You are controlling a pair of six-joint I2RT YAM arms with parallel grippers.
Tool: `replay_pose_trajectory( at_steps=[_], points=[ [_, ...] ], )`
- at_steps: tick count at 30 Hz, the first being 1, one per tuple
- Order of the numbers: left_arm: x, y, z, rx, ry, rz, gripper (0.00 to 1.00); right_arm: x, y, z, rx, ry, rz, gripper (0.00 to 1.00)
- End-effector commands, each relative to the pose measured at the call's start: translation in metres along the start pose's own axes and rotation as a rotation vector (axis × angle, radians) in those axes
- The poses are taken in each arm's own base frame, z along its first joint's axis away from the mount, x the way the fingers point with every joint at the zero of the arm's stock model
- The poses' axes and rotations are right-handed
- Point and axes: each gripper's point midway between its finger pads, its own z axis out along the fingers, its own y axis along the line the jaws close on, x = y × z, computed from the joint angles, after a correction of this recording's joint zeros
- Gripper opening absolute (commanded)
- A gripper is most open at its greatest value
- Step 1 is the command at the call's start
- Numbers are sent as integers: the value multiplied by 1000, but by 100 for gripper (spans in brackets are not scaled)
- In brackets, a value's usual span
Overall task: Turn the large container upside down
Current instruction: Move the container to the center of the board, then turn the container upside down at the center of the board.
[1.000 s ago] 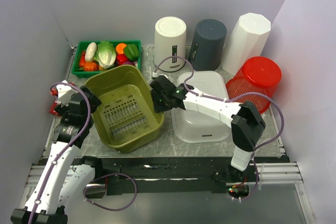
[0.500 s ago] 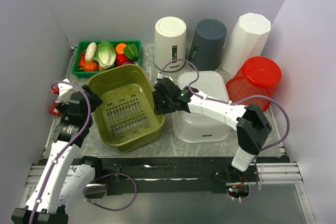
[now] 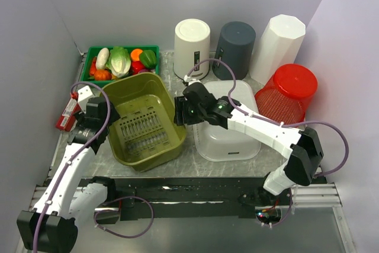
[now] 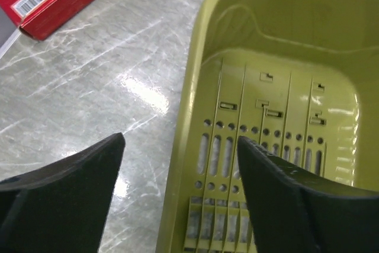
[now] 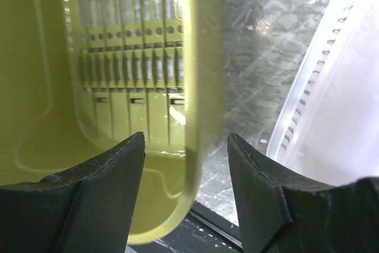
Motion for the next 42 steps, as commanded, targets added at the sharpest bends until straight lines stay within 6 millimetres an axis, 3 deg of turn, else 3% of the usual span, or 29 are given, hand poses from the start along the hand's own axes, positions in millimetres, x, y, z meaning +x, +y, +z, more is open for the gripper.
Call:
replay_pose_trajectory(
  at_steps=[1, 13, 28, 33, 36, 40, 42],
  points=[
    [-18, -15, -7, 82, -32, -23, 74, -7, 5, -13, -33, -33, 2, 66],
    [-10, -27, -1, 147, 19, -5, 45, 2, 11, -8, -79, 5, -3, 65],
    [-8, -29, 0, 164, 29, -3, 31, 21, 13, 9, -96, 82, -14, 54],
    [-5, -39, -1, 216, 54, 8, 37, 23, 12, 10, -94, 88, -17, 53],
    [0, -45, -7, 266, 79, 8, 48, 22, 13, 8, -99, 92, -23, 53],
    [-3, -49, -21, 291, 101, -59, 72, 22, 12, 5, -101, 92, -39, 53],
    [-3, -51, -28, 314, 115, -80, 77, 22, 13, 2, -105, 92, -46, 54]
  ],
)
